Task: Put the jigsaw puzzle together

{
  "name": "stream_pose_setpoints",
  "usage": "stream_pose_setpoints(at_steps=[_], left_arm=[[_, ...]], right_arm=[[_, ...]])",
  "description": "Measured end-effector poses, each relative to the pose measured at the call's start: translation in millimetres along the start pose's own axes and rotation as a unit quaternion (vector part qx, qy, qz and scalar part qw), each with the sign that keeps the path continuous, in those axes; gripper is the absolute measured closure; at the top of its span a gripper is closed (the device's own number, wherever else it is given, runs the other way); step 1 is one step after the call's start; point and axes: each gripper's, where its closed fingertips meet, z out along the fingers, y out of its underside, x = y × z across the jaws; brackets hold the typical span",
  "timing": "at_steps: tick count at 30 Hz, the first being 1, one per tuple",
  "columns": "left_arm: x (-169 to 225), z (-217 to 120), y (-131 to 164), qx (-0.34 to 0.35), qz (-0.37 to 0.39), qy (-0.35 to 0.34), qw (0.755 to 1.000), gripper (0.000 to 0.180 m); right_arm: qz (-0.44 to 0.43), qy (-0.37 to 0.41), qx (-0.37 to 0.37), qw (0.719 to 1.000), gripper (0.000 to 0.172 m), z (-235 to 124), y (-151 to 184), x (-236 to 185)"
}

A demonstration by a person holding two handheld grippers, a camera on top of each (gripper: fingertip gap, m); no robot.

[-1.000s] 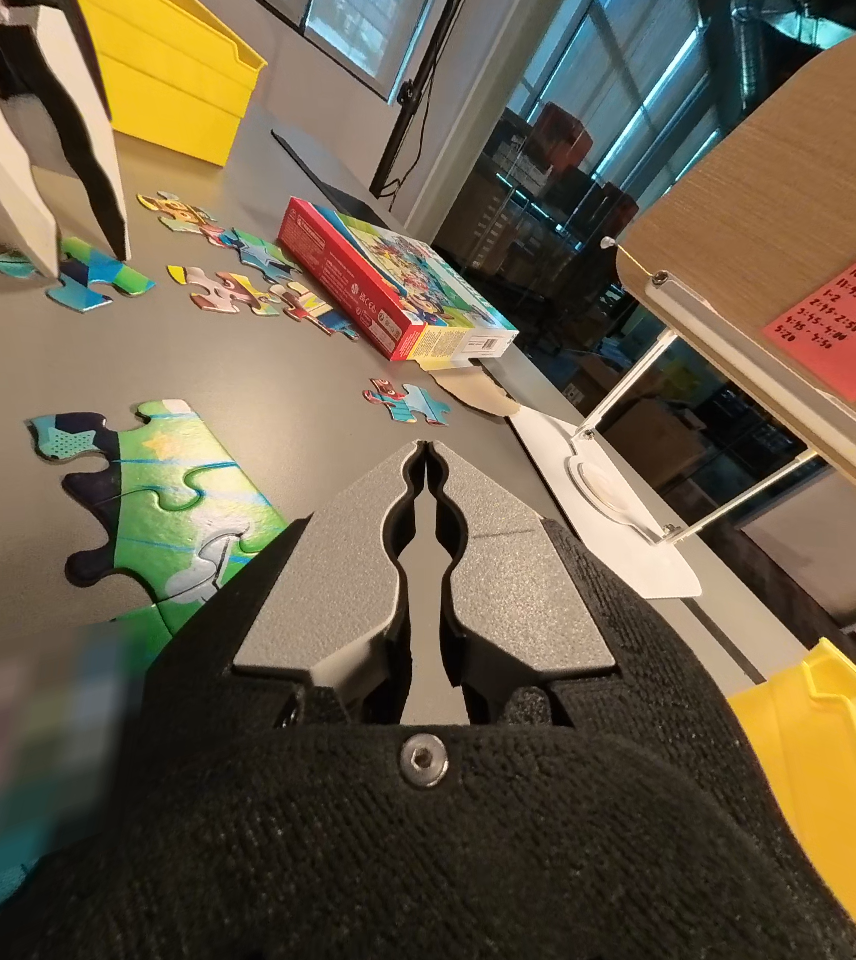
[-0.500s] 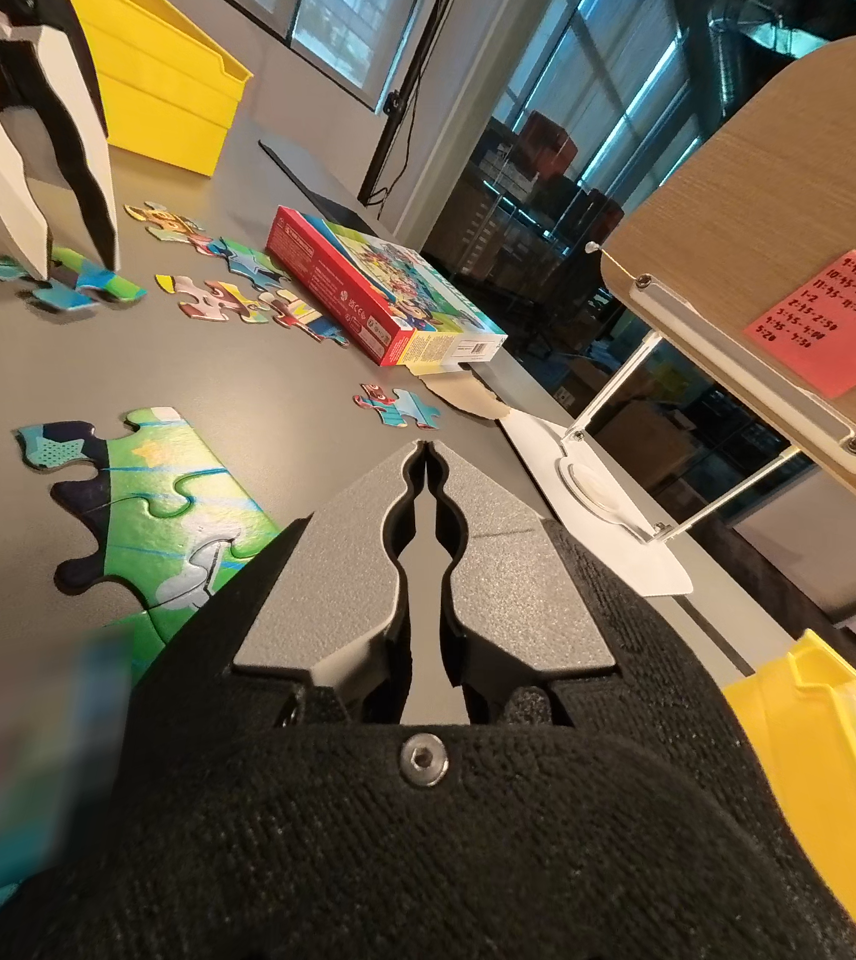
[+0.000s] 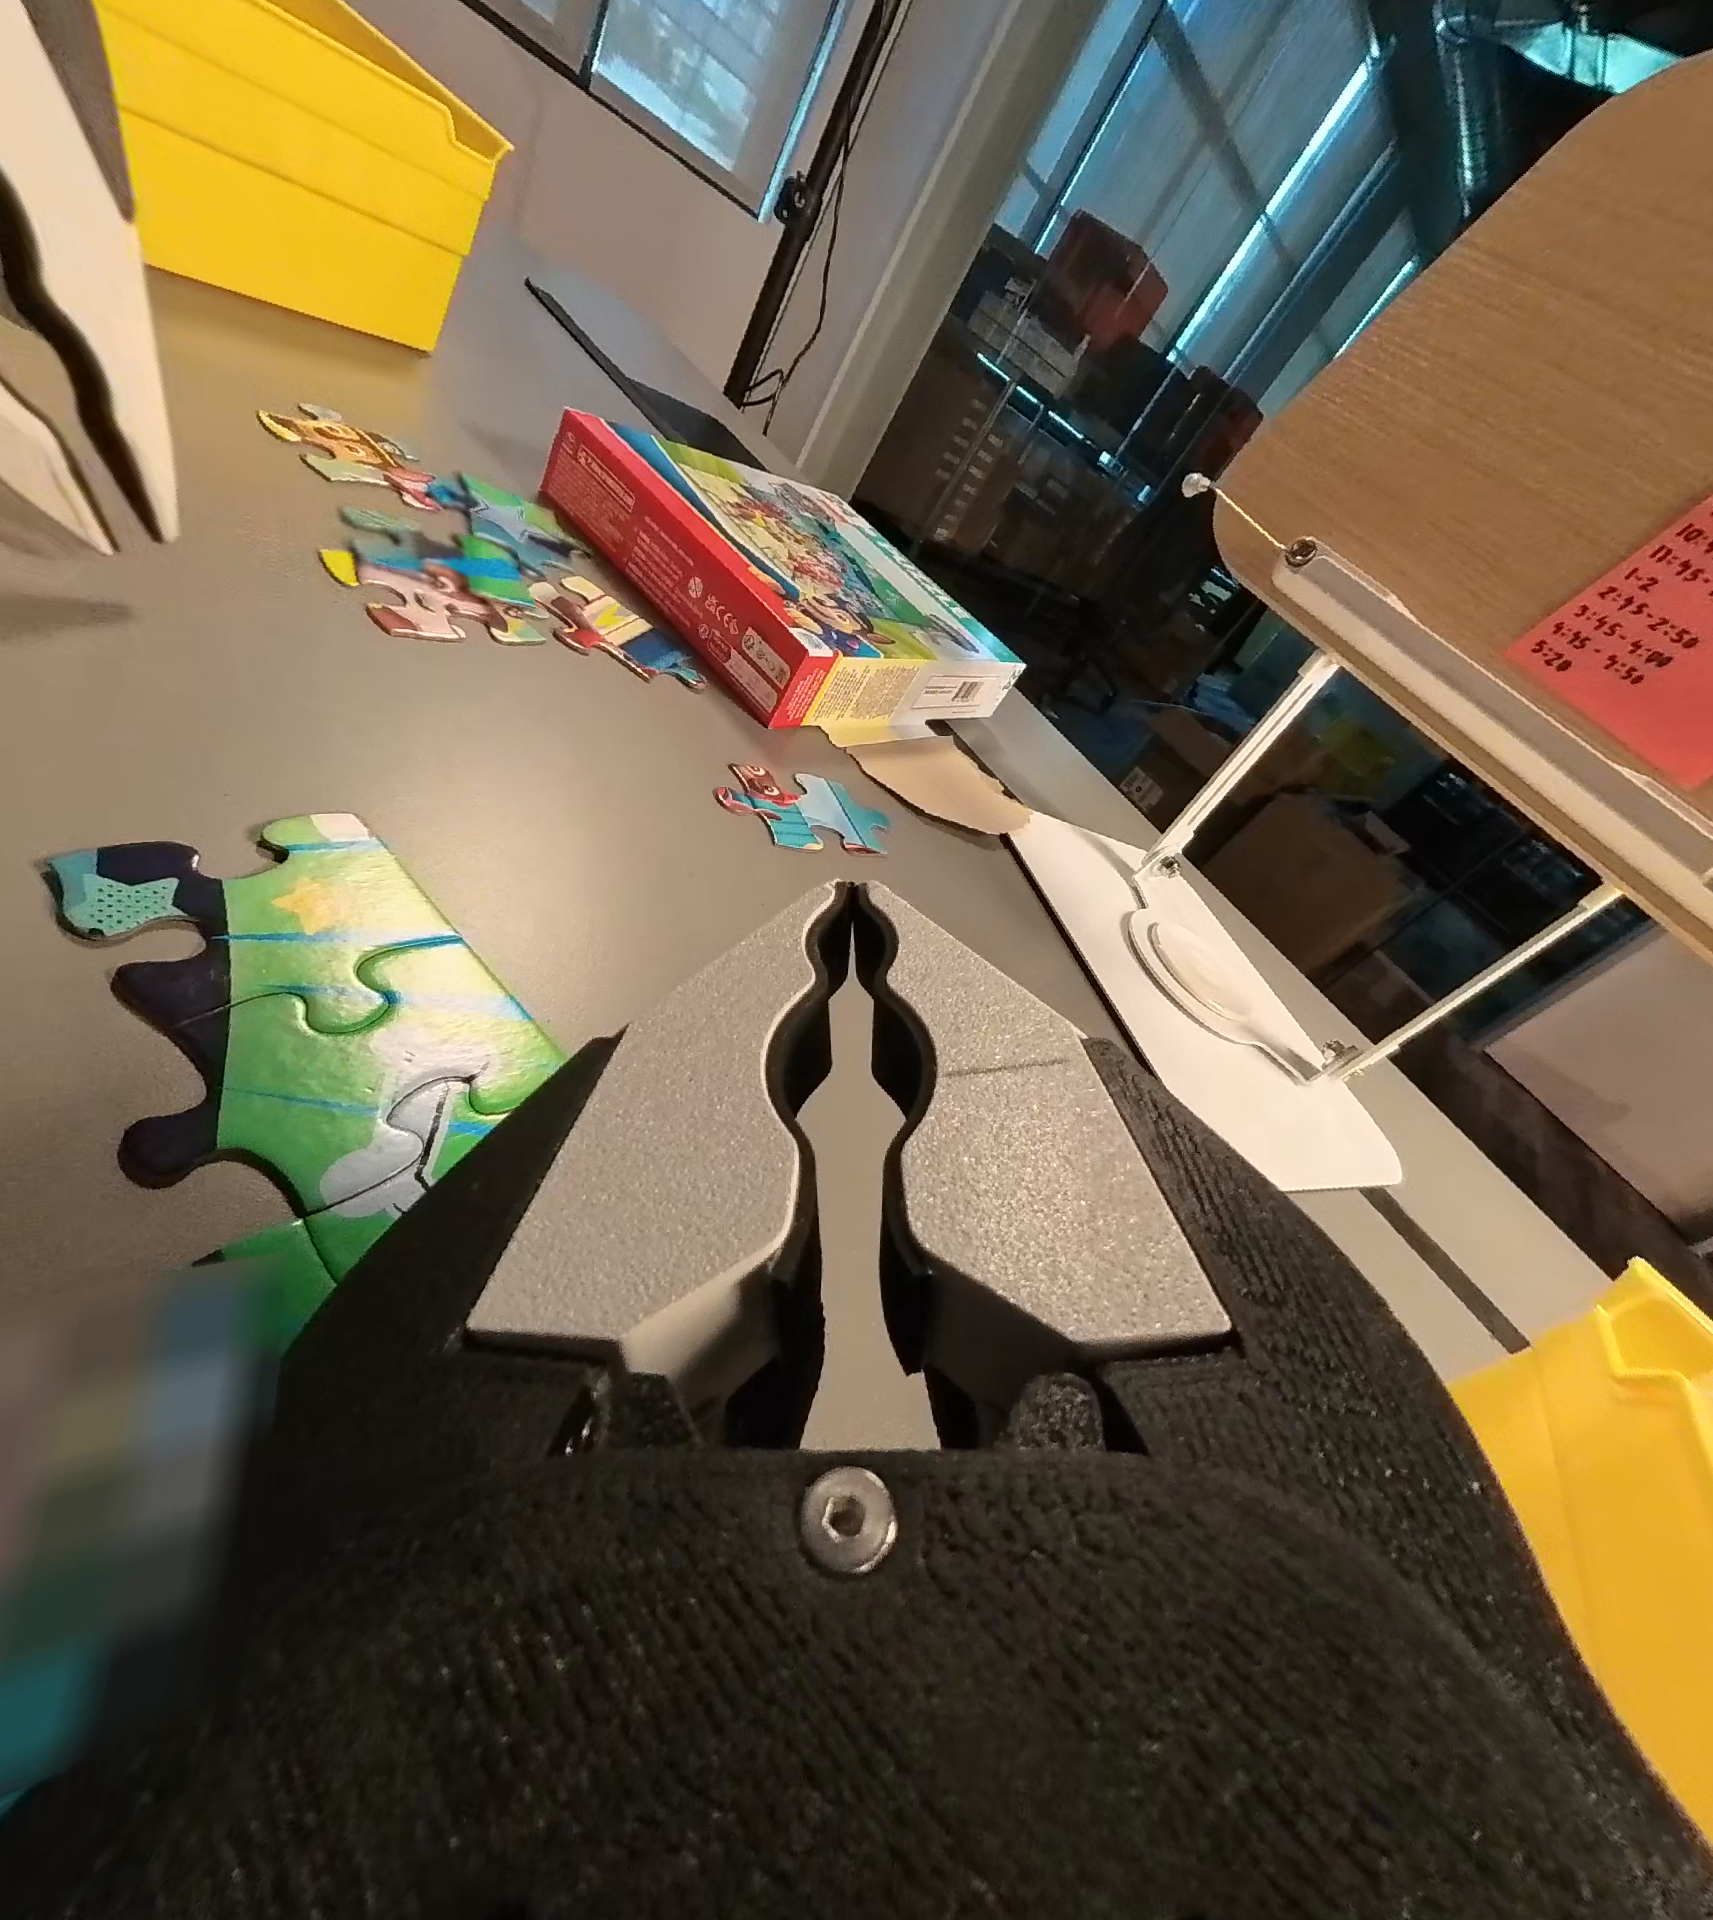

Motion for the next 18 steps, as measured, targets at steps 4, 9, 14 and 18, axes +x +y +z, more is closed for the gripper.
stream_pose_setpoints(at_steps=[4, 9, 14, 18], left_arm=[[-14, -2, 7, 0.010, -0.084, 0.003, 0.996, 0.165], [-47, -2, 15, 0.041, -0.196, -0.029, 0.979, 0.128], [-78, 8, 25, 0.053, -0.272, -0.060, 0.959, 0.114], [-90, 17, 33, 0.050, -0.312, -0.063, 0.947, 0.114]], right_arm=[[0.000, 0.000, 0.000, 1.000, 0.172, 0, 0, 0], [-0.001, -0.001, 0.000, 1.000, 0.172, 0, 0, 0], [0.001, -0.002, -0.001, 1.000, 0.172, 0, 0, 0], [0.004, -0.003, -0.002, 1.000, 0.172, 0, 1, 0]])
